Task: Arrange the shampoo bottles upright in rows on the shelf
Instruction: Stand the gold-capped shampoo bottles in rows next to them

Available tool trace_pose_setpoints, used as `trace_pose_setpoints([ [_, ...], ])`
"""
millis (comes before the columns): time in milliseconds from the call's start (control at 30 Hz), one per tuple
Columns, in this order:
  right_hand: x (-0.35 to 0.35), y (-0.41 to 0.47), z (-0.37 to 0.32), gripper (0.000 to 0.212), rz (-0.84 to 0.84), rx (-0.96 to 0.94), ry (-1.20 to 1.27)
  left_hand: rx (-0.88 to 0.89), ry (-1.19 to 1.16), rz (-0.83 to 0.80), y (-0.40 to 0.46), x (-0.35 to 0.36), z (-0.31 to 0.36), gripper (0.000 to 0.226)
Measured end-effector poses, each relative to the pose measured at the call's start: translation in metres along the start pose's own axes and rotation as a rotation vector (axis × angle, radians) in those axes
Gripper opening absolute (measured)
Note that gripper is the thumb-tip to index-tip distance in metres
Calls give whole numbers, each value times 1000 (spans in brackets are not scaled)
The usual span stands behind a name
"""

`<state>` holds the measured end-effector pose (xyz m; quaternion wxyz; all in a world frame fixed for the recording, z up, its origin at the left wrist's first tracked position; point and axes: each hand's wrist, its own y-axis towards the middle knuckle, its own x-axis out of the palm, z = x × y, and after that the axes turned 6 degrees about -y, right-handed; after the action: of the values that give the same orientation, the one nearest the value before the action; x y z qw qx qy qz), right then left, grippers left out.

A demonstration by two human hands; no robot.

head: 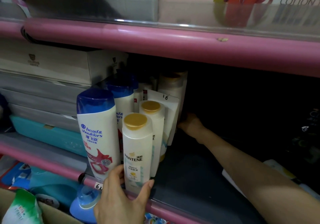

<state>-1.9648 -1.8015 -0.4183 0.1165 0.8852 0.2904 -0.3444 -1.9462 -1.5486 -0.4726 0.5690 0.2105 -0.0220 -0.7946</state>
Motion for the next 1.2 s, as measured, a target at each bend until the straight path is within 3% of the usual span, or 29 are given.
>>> trace_pose_setpoints([
  [100,-14,-26,-4,48,-147,49,-137,-20,-21,-2,-2,-2,4,74],
  [200,-12,-63,0,44,-167,-7,-281,-27,-37,3,-4,-3,7,71],
  [400,31,-100,6,37,-148,-268,2,-34,-29,10,-8,-5,9,68],
  [633,44,-87,13,31,-114,-287,122,-47,-27,2,-8,-5,10,67],
  [800,44,-80,10,46,-154,-300,161,-49,-24,-11,-7,-6,12,65],
  [1200,43,-81,12,42,-171,-300,174,-50,-4,-11,-7,-7,15,65],
])
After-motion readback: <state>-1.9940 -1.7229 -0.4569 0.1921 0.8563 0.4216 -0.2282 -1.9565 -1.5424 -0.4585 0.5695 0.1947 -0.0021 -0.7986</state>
